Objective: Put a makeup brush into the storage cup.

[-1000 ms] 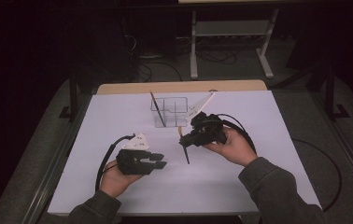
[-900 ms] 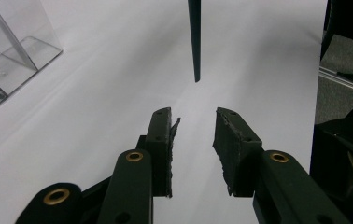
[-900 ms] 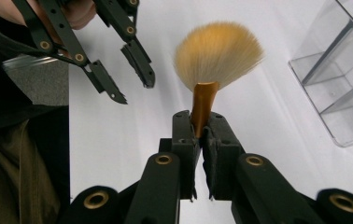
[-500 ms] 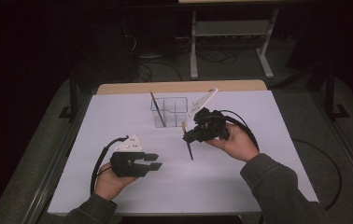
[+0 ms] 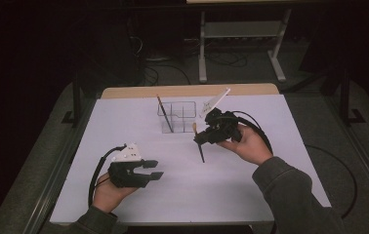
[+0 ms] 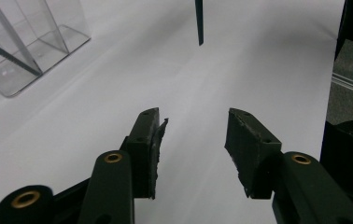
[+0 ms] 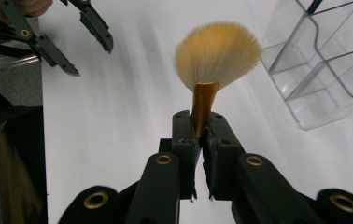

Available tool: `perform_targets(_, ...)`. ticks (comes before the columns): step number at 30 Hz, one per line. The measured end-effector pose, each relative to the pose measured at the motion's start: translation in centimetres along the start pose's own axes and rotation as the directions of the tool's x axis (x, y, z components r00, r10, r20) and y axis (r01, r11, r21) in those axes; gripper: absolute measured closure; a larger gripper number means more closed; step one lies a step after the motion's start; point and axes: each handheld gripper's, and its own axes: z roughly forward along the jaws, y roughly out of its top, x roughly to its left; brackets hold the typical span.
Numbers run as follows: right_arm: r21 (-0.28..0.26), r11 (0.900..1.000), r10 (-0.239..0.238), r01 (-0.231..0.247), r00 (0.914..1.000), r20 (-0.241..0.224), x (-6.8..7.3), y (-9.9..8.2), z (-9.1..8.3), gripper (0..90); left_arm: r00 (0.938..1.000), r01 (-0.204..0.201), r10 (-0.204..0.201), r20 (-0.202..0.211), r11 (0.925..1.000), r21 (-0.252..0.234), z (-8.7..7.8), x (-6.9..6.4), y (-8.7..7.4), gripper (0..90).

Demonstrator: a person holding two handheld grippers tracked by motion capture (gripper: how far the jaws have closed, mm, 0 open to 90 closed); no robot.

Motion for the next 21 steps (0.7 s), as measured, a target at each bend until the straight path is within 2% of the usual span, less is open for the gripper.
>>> perform_targets(5, 0.002, 1.0000, 0.009, -0.009, 0.9998, 0.019, -0.6, 0.4, -0.6, 82.9, 0.9999, 0.012, -0.012, -0.005, 0.9999, -0.004, -0.2, 0.0, -0.4, 50.2)
perform_targets(13, 0.002, 1.0000, 0.004, -0.004, 0.9990, 0.045, -1.5, 1.2, -0.9, 82.9, 0.9999, 0.002, -0.002, -0.017, 1.0000, 0.006, -0.7, 0.0, -0.8, 47.8)
perform_targets(21, -0.001, 1.0000, 0.008, -0.008, 0.9979, 0.064, -2.4, 2.2, -1.2, 82.9, 0.9994, 0.010, -0.011, -0.033, 0.9998, -0.015, -1.5, 0.1, -1.1, 46.5)
